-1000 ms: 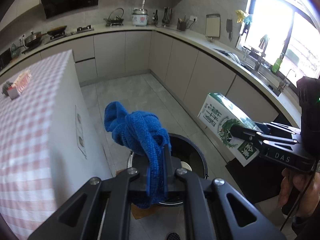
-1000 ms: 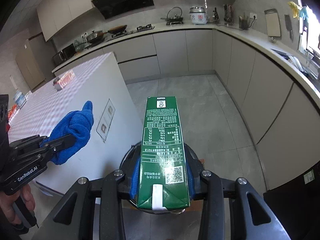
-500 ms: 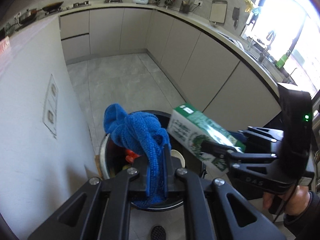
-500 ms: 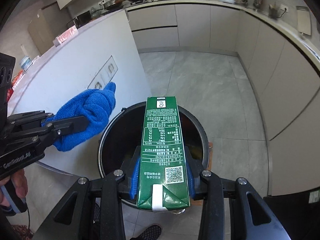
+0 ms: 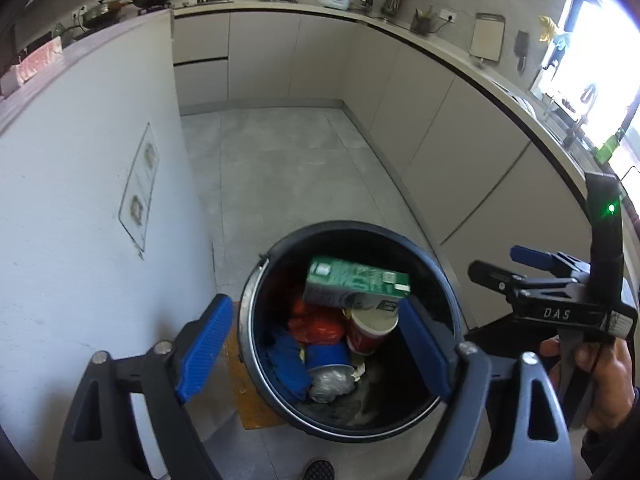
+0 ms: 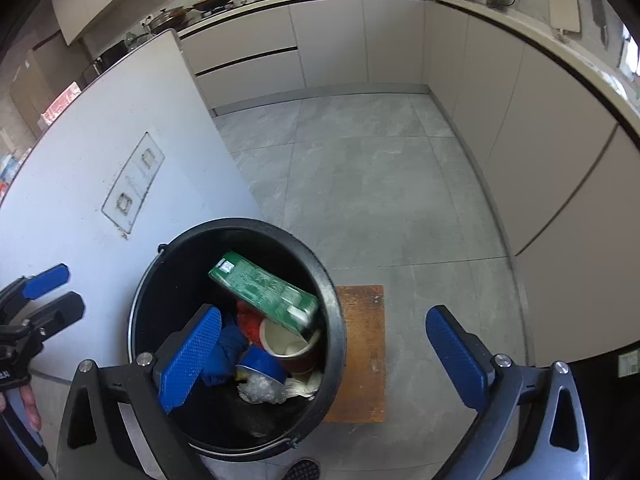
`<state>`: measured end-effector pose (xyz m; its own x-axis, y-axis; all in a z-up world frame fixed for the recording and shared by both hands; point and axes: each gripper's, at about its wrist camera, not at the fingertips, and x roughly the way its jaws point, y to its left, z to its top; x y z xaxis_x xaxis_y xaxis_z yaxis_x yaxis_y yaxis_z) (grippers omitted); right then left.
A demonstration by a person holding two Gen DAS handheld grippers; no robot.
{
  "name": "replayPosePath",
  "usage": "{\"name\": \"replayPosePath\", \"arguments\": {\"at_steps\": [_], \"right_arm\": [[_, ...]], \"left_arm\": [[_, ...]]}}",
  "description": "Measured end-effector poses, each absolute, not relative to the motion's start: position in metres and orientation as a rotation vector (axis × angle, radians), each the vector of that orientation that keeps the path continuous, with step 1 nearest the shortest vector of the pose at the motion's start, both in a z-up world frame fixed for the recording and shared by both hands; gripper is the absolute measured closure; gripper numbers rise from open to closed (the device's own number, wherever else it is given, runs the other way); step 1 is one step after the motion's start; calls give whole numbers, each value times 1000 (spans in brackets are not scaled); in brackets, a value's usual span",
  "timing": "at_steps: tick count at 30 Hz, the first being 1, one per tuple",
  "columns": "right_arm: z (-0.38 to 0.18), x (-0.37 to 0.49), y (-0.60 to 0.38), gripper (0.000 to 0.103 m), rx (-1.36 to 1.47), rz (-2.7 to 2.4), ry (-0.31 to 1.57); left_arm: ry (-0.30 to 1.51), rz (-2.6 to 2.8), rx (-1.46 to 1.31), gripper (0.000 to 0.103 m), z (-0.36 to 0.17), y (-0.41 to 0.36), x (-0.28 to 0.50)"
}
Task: Collect trash
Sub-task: 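Open both tools to drop the carton and towel into the bin, then move both tools back to the table toward the scrubber and red-white carton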
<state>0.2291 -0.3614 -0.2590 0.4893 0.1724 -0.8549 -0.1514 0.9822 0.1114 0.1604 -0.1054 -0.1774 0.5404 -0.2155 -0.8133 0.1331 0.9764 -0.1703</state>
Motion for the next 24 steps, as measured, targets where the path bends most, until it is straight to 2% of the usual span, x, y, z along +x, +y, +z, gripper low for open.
{"name": "replayPosePath", "arguments": {"at_steps": [2, 14, 24], "right_arm": [[-257, 225, -365, 0, 22, 197, 1033], [-212, 209, -346, 0, 27, 177, 974], [-170, 191, -305, 0, 27, 174, 926]], "left_arm": [[967, -200, -81, 4, -175, -107, 158], [912, -217, -15, 4, -140, -107, 155], [874, -238, -30, 4, -109, -76, 145]]}}
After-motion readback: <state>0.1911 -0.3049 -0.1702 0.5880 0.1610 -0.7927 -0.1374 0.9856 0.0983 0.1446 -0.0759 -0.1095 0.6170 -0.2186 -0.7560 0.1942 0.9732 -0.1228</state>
